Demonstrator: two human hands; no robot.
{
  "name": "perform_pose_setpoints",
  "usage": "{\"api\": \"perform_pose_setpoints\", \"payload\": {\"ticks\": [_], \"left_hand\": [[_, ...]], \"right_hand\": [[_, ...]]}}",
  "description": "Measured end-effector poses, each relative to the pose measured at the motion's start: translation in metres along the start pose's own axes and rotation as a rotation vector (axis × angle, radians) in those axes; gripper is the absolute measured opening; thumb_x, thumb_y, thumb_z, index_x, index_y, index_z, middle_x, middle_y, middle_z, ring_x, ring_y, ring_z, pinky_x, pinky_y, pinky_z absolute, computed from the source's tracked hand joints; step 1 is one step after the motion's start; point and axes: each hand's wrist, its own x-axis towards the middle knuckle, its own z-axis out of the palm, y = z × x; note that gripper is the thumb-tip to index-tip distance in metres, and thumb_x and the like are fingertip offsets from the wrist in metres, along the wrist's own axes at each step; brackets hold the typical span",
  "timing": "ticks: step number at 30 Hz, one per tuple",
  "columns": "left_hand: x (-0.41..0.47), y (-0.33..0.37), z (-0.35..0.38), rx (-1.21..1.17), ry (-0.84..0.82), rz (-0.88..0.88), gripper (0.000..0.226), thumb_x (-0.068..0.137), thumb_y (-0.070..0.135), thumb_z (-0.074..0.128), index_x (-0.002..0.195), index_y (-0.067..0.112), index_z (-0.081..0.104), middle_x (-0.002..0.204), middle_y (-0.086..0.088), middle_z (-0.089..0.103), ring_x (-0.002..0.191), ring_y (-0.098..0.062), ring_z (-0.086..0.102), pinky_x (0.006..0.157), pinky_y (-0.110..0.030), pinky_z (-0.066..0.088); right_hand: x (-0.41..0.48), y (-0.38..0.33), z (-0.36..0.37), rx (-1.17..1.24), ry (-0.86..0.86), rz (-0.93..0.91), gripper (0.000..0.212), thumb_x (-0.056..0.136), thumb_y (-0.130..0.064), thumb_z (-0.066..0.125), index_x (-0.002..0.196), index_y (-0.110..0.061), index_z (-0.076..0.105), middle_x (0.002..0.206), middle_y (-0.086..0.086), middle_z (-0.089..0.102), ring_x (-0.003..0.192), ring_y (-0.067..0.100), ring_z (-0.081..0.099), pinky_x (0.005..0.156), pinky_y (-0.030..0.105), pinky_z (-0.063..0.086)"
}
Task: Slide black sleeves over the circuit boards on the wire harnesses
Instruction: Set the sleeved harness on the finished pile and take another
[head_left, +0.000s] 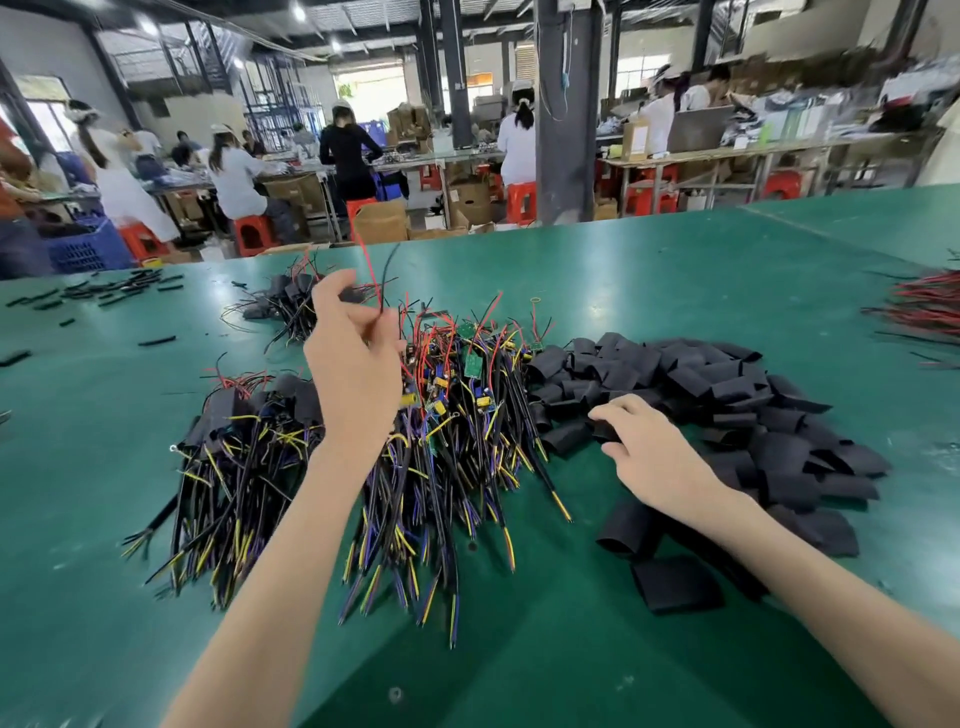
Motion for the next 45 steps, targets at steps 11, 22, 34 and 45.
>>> {"api": "perform_pose_setpoints", "payload": {"ticks": [11, 22, 34, 45], "left_hand": [[0.018, 0.046, -0.023, 0.081, -0.089, 0.471, 0.022, 0.095, 0.013, 0.05, 0.108, 0.015, 0.066, 0.091, 0.004, 0.055, 0.068, -0.018, 0.053, 0.062, -0.031, 0.042], [-0.041, 0.021, 0.009, 0.539, -0.466, 0.748, 0.028, 0.077, 0.0, 0.071, 0.098, 0.019, 0.069, 0.085, 0.001, 0.06, 0.075, -0.017, 0.063, 0.044, -0.03, 0.047], [-0.09, 0.006, 0.043, 0.063, -0.603, 0.351, 0.018, 0.093, 0.003, 0.056, 0.108, 0.003, 0.067, 0.093, -0.007, 0.06, 0.075, -0.005, 0.047, 0.075, -0.019, 0.041], [-0.069, -0.018, 0.025, 0.572, -1.01, 0.421, 0.033, 0.091, 0.044, 0.056, 0.117, 0.026, 0.062, 0.112, 0.01, 0.061, 0.11, -0.01, 0.043, 0.097, -0.026, 0.027]], "right_hand": [[0.02, 0.059, -0.026, -0.425, 0.154, 0.323, 0.049, 0.097, -0.038, 0.038, 0.139, -0.013, 0.035, 0.133, 0.012, 0.051, 0.125, 0.031, 0.042, 0.107, 0.045, 0.025], [0.019, 0.047, -0.021, -0.355, 0.137, 0.136, 0.014, 0.088, -0.023, 0.057, 0.092, -0.02, 0.044, 0.087, 0.001, 0.057, 0.091, 0.028, 0.053, 0.086, 0.038, 0.032], [0.004, 0.007, -0.033, 0.162, 0.311, -0.014, 0.043, 0.092, -0.005, 0.049, 0.132, 0.004, 0.035, 0.108, 0.009, 0.03, 0.067, 0.026, 0.046, 0.066, 0.021, 0.028], [0.001, 0.0, -0.047, 0.372, 0.488, 0.098, 0.044, 0.085, -0.01, 0.058, 0.127, -0.008, 0.043, 0.112, 0.004, 0.039, 0.091, 0.016, 0.044, 0.081, 0.02, 0.033]]}}
